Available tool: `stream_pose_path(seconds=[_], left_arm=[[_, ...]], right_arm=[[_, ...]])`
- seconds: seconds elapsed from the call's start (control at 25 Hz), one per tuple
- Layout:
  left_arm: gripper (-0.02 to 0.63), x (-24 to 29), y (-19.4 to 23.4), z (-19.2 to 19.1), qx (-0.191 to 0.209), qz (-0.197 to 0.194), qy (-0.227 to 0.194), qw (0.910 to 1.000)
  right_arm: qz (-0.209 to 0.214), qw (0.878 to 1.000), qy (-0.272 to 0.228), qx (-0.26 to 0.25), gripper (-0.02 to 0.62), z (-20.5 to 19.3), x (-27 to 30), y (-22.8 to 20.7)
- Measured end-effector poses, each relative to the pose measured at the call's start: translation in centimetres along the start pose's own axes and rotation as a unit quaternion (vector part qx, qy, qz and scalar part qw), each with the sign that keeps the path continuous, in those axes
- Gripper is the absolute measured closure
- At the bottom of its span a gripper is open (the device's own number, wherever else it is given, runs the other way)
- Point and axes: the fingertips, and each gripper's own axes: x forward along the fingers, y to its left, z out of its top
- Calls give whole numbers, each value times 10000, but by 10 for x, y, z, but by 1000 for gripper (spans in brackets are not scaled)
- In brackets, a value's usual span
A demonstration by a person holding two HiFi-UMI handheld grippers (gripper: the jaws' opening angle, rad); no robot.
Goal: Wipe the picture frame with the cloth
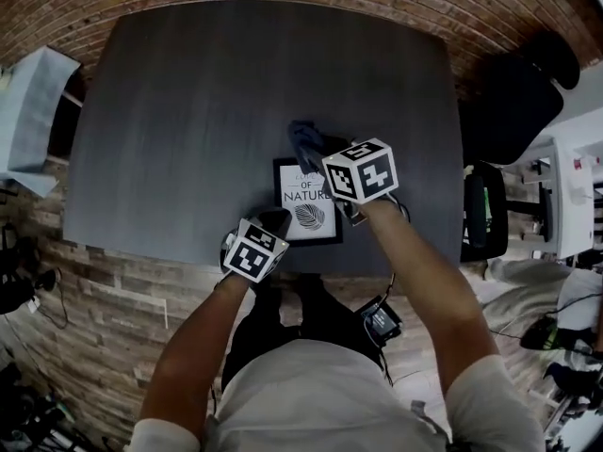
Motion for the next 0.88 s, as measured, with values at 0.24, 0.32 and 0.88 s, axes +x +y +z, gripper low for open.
stream_pose_path(seconds=[0.24,0.32,0.88], left_arm=[[600,0,4,0,-340,2,-417,9986],[600,1,4,0,-187,65,-460,9987],[600,0,10,0,-396,353,-558,9970]], right_arm=[[418,9983,229,-342,485,2,38,5],[498,9973,292,-465,485,3,48,6],[834,9868,586,-1260,486,5,107,33]])
